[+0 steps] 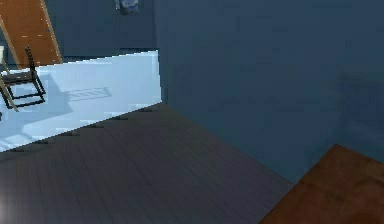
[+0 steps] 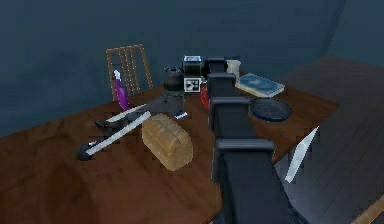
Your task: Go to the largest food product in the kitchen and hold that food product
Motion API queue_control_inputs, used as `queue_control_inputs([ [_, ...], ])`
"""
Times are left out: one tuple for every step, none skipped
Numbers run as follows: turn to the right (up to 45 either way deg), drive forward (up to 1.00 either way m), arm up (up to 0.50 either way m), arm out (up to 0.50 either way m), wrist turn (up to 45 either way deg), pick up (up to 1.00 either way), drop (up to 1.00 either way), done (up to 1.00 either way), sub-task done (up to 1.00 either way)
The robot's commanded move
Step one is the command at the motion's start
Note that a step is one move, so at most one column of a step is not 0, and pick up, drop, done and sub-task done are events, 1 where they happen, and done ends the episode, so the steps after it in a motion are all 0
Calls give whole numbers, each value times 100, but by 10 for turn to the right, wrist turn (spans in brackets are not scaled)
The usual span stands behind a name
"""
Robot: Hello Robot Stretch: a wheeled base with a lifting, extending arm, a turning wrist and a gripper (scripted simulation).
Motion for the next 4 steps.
queue_control_inputs([
  [0, 0, 0, 0, 450, 0, 0, 0, 0],
  [0, 0, 0, 0, 270, 0, 0, 0, 0],
  [0, 0, -24, 0, 0, 0, 0, 0, 0],
  [0, 0, 0, 0, 0, 100, 0, 0, 0],
])
